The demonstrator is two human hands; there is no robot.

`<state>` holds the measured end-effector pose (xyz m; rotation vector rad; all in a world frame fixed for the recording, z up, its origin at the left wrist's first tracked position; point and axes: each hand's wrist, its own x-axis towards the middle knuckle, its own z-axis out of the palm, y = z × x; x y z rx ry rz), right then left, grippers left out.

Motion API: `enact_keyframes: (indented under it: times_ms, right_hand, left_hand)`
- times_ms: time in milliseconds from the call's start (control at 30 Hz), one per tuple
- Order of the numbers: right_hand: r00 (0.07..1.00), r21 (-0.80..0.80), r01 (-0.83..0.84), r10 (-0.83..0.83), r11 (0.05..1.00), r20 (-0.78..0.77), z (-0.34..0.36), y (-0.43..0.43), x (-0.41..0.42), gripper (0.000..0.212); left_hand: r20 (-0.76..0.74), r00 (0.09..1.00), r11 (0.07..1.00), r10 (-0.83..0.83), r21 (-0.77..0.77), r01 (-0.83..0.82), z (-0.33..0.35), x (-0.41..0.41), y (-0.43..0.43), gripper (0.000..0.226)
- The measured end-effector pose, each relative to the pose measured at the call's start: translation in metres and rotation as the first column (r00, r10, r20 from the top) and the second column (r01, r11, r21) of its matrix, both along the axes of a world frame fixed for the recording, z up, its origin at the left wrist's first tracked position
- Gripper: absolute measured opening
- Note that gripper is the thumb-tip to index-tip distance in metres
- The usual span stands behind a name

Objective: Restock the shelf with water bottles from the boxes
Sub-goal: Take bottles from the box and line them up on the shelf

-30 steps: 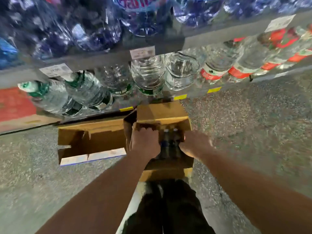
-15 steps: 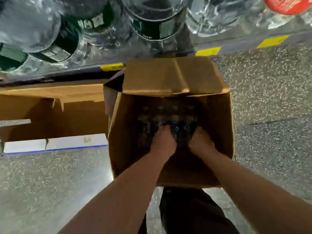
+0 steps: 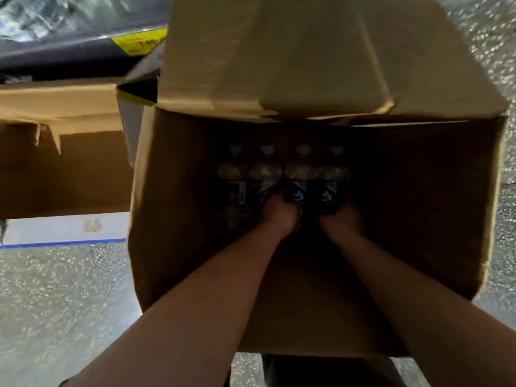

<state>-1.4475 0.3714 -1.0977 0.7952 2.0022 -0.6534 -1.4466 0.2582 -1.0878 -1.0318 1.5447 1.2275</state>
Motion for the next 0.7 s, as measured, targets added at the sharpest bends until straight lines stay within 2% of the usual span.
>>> enact_keyframes:
  times_ms: [100,167,233,433,500,567,633,700]
  right_hand:
    - [0.999,-0.022,0.008,-0.009,1.0,-0.053,0.0,0.004,-0.001,0.049]
    - [0.999,-0.04,0.036,-0.037,0.999,-0.028,-0.003,0.007,-0.002,0.048]
    - [0.988,-0.092,0.15,-0.152,0.984,-0.007,-0.006,0.009,-0.004,0.053]
    - [0.942,-0.12,0.334,-0.328,0.935,0.07,-0.011,0.012,-0.007,0.066]
    - [0.884,-0.139,0.467,-0.454,0.874,0.115,-0.004,0.015,-0.009,0.066]
    - [0.819,-0.184,0.572,-0.547,0.799,0.173,0.008,0.014,-0.013,0.061]
    - [0.806,-0.232,0.591,-0.553,0.773,0.211,0.022,0.01,-0.014,0.058]
    - [0.81,-0.251,0.586,-0.549,0.771,0.207,0.038,0.003,-0.013,0.059]
  left_hand:
    - [0.079,0.997,0.998,0.018,0.065,-0.023,-0.005,-0.01,-0.004,0.038]
    - [0.11,0.994,0.991,-0.008,0.133,-0.006,-0.002,-0.018,0.001,0.039]
    - [0.119,0.993,0.984,-0.001,0.175,-0.02,-0.001,-0.024,0.006,0.037]
    - [0.201,0.967,0.963,0.159,0.186,-0.197,-0.009,-0.025,0.011,0.043]
    - [0.189,0.961,0.959,0.201,0.163,-0.232,-0.007,-0.025,0.01,0.04]
    - [0.176,0.954,0.958,0.242,0.112,-0.264,-0.002,-0.022,0.006,0.053]
    - [0.152,0.959,0.963,0.239,0.09,-0.255,0.009,-0.02,-0.001,0.062]
    - [0.095,0.965,0.965,0.245,0.076,-0.252,0.025,-0.017,-0.012,0.061]
